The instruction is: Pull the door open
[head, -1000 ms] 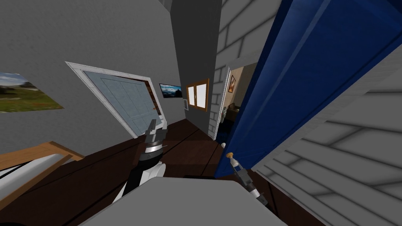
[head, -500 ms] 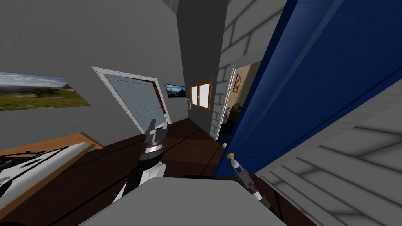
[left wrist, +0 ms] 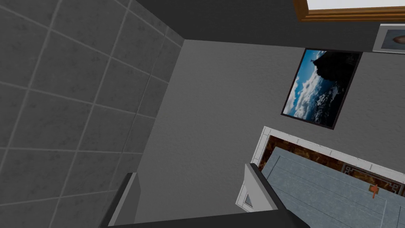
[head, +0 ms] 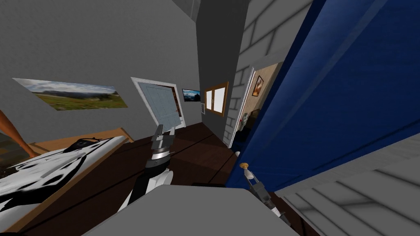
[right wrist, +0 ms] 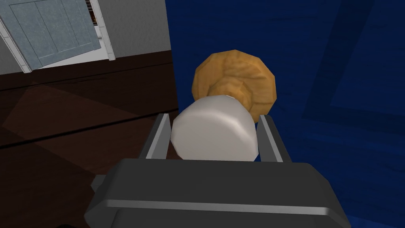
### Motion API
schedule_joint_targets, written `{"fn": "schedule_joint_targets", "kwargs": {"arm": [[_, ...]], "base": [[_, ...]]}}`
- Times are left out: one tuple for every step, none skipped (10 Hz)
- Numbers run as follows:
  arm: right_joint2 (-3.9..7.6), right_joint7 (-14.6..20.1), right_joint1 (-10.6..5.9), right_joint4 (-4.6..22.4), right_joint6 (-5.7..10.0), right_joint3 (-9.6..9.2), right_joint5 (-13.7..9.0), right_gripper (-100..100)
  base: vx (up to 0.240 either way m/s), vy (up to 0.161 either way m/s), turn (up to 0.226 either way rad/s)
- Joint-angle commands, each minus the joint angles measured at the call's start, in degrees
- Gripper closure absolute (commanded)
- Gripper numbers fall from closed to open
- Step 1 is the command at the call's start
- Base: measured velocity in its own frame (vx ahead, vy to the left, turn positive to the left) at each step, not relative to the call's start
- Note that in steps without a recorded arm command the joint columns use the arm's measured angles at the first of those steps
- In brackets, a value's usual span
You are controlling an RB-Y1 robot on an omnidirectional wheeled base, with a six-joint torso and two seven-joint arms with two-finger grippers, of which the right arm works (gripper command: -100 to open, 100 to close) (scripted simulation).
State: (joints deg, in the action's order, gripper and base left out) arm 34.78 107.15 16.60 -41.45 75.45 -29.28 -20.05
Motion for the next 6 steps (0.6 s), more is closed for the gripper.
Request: {"fn": "schedule_joint_targets", "kwargs": {"arm": [[0.32,-0.1,0.93,0.3,0.76,0.25,-0.2,100],[0.28,-0.1,1.08,0.5,0.98,0.26,-0.2,100],[0.25,-0.1,1.21,0.7,1.16,0.26,-0.2,100],[0.23,-0.1,1.28,0.8,1.25,0.27,-0.2,100],[0.21,-0.1,1.37,0.9,1.36,0.28,-0.2,100],[0.20,-0.1,1.42,0.9,1.41,0.28,-0.2,100]], "base": [[-0.181,-0.031,0.083],[-0.168,-0.026,-0.021],[-0.152,-0.010,0.018],[-0.163,-0.007,-0.016],[-0.175,-0.003,-0.043],[-0.162,-0.005,-0.050]]}}
